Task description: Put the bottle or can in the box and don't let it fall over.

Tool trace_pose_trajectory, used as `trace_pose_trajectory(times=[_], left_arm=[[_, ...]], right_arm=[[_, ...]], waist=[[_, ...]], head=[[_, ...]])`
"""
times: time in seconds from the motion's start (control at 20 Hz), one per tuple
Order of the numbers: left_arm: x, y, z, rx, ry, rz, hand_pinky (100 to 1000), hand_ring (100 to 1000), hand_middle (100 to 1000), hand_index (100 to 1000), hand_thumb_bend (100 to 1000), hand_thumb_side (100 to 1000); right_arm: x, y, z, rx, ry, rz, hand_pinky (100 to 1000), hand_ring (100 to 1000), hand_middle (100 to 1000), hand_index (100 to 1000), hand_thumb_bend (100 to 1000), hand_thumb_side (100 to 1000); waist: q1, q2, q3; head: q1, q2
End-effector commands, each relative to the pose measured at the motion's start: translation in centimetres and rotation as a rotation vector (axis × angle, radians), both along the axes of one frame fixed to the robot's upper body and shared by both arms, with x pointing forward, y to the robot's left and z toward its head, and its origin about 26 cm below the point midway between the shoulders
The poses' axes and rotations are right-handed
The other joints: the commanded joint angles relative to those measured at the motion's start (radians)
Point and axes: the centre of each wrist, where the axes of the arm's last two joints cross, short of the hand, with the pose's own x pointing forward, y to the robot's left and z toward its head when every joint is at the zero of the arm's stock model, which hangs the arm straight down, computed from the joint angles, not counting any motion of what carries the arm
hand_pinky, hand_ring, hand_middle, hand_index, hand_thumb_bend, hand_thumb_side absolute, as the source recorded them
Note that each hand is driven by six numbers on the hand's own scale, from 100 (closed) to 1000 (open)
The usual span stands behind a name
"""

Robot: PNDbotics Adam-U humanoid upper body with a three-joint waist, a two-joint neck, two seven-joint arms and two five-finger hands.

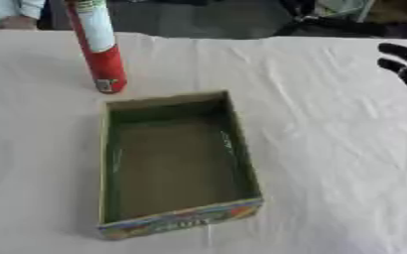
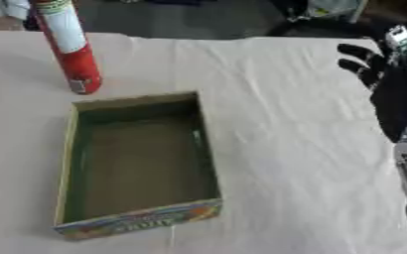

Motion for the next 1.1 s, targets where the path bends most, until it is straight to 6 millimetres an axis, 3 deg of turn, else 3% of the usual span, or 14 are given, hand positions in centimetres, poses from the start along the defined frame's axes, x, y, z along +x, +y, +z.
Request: trace_pose_trajectory(times=[0.05,0.35,0.55,0.7,1.1], left_arm=[[0.8,0.9,1.4,0.092,0.043,-0.001,827,1000,1000,901,359,643],[2.8,1.4,1.3,0.209,0.152,-0.054,869,1000,1000,925,562,473],[3.6,1.5,1.0,0.278,0.202,-0.067,899,1000,1000,941,686,428],[4.1,1.5,0.7,0.321,0.224,-0.074,911,1000,1000,943,692,469],[5.8,1.3,-0.5,0.325,0.292,-0.146,903,1000,1000,954,640,422]], right_arm=[[-0.3,-0.2,1.1,-0.03,-0.024,0.001,867,848,977,1000,100,824],[-0.3,-0.2,1.0,-0.03,-0.02,0.005,867,848,976,1000,100,826],[-0.3,-0.2,1.0,-0.03,-0.019,0.006,867,848,975,1000,100,828],[-0.3,-0.2,1.0,-0.029,-0.018,0.008,867,847,975,1000,100,832],[-0.3,-0.1,1.0,-0.029,-0.015,0.012,867,847,974,999,100,835]], waist=[[0.004,-0.023,-0.002],[0.005,-0.025,-0.005],[0.005,-0.025,-0.006],[0.005,-0.026,-0.005],[0.004,-0.027,-0.005]], head=[[0.004,-0.002],[0.007,-0.005],[0.008,-0.004],[0.009,-0.004],[0.011,-0.005]])
